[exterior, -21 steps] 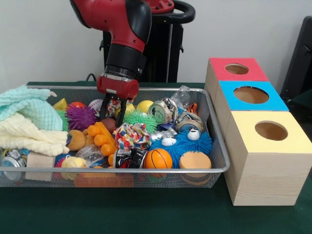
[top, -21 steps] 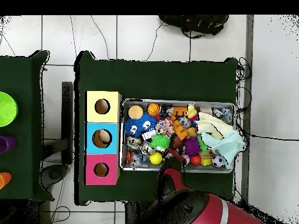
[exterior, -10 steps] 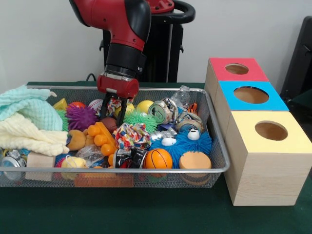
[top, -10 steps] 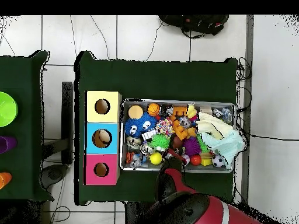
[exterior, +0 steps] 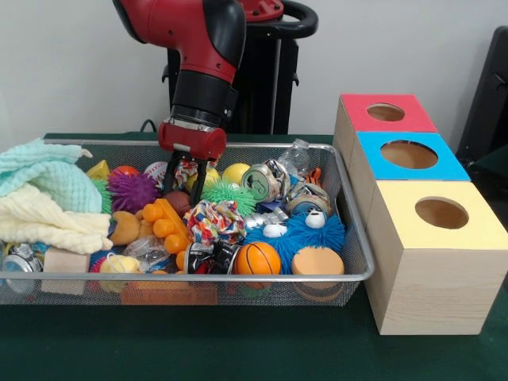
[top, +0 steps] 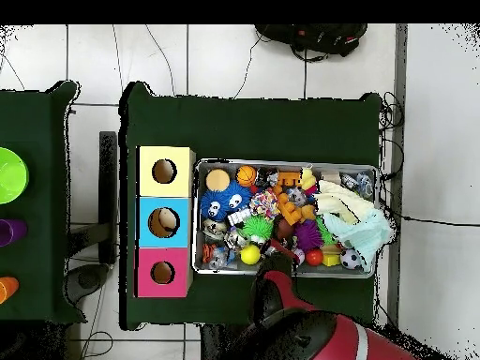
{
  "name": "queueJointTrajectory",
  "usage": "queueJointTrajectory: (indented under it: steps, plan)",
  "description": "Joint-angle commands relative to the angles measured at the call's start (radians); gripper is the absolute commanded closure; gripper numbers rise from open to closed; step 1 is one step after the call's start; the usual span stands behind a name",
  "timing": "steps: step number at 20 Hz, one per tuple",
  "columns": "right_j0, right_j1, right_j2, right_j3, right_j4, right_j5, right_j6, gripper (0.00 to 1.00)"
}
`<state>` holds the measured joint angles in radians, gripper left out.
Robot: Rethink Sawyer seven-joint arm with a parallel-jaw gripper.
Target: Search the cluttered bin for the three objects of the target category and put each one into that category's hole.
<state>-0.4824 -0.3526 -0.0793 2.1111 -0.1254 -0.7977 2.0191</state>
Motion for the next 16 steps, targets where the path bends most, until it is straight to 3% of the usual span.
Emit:
queueJointTrajectory:
  steps: [1, 4, 5, 16]
  plan:
    - [-0.028, 0.119, 0.093, -0.042, -0.012, 0.258, 0.137, 0.0]
    - [-0.031, 0.123, 0.094, -0.046, -0.023, 0.239, 0.142, 0.0]
    - [-0.034, 0.125, 0.095, -0.048, -0.031, 0.23, 0.147, 1.0]
    - [-0.069, 0.088, 0.121, -0.051, -0.031, 0.292, 0.148, 1.0]
